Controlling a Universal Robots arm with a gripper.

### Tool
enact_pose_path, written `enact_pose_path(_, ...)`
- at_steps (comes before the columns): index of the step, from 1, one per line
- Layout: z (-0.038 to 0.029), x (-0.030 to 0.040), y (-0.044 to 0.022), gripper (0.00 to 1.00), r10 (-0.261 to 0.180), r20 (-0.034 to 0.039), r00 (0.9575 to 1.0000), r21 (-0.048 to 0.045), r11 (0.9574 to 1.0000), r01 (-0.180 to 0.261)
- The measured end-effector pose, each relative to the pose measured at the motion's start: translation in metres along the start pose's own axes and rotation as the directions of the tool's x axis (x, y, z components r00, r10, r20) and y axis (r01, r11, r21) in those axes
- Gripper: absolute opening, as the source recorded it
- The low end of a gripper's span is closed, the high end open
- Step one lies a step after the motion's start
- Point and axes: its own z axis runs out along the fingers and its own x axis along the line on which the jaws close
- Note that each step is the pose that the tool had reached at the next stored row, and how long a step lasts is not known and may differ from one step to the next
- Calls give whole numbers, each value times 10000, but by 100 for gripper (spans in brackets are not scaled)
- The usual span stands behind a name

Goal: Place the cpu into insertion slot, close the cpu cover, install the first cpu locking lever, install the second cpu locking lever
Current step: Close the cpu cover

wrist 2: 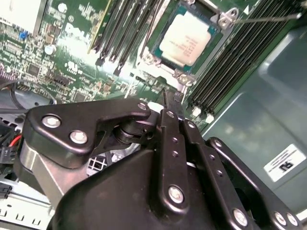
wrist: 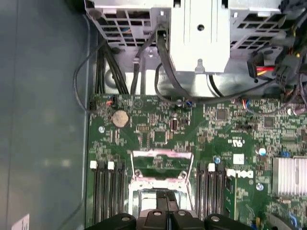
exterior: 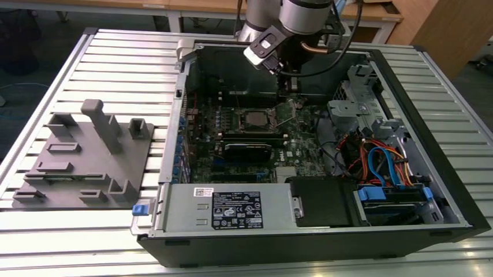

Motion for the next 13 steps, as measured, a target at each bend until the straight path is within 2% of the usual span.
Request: enact_pose_path(13,37,3,209,10,-179,0,9998,43,9998,179)
